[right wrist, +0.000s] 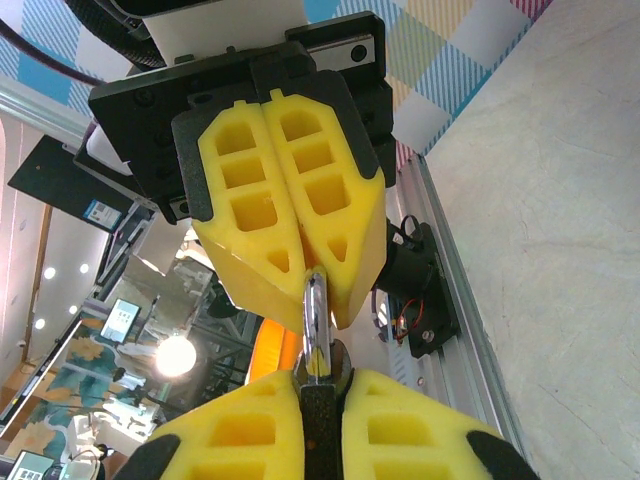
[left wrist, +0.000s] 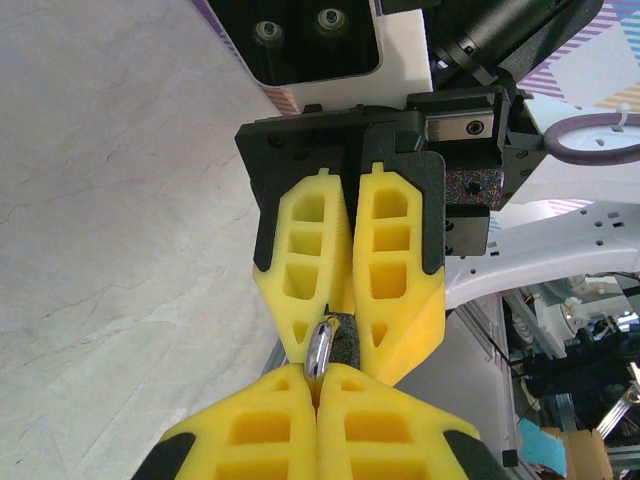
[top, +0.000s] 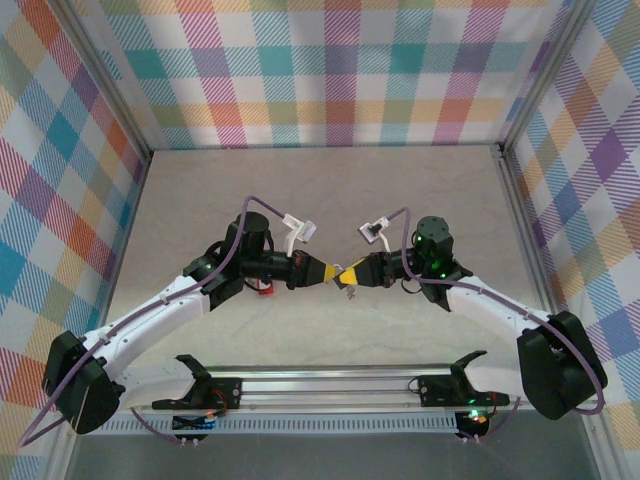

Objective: Lock with the key

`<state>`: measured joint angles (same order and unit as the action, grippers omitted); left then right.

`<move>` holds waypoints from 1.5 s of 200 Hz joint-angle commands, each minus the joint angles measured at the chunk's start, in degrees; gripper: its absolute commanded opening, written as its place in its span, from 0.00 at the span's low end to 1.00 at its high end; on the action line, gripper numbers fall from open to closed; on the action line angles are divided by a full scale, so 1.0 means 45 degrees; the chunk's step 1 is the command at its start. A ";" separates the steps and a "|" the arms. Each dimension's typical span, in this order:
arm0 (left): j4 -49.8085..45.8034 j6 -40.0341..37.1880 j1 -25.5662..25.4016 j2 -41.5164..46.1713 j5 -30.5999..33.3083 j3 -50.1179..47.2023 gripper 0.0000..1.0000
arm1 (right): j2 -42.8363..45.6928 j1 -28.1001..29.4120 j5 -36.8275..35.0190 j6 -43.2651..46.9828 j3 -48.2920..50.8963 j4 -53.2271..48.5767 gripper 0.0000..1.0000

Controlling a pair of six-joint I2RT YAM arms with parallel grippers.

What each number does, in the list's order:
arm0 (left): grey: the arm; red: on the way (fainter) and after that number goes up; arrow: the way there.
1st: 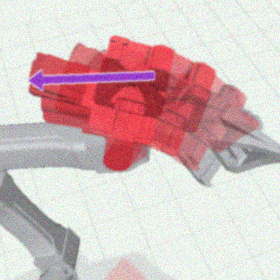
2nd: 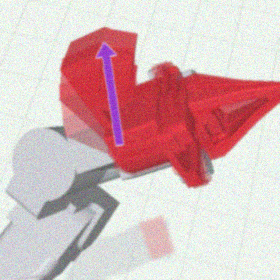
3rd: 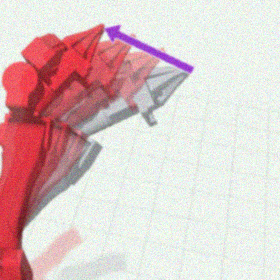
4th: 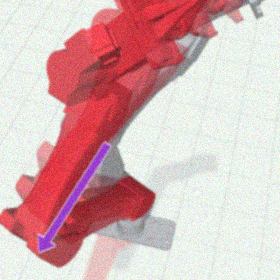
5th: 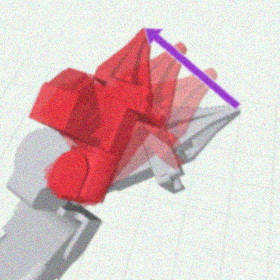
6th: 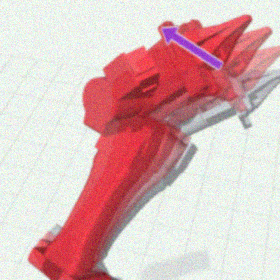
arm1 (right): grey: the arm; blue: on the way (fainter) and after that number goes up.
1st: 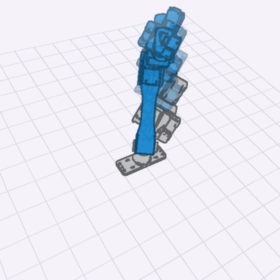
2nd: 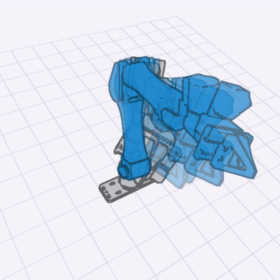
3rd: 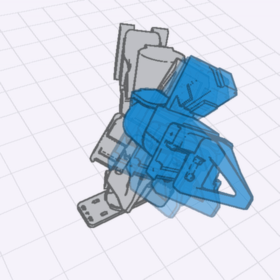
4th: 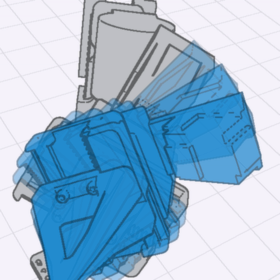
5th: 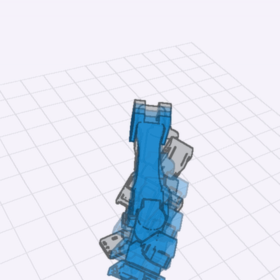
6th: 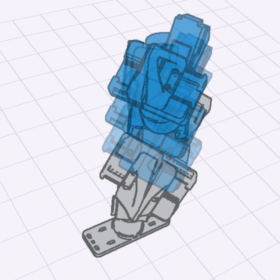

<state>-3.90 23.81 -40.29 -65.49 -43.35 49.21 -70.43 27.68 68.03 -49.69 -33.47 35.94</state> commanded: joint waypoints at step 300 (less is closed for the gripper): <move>0.3892 0.4552 0.1474 0.0821 0.2239 -0.2387 0.00 | 0.6416 -0.0292 -1.0901 0.4068 0.0591 -0.5808 0.99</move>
<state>2.17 37.17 -34.44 -60.53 -35.73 39.72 -45.93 26.59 31.31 -33.32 -33.01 15.55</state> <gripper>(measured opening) 0.049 0.987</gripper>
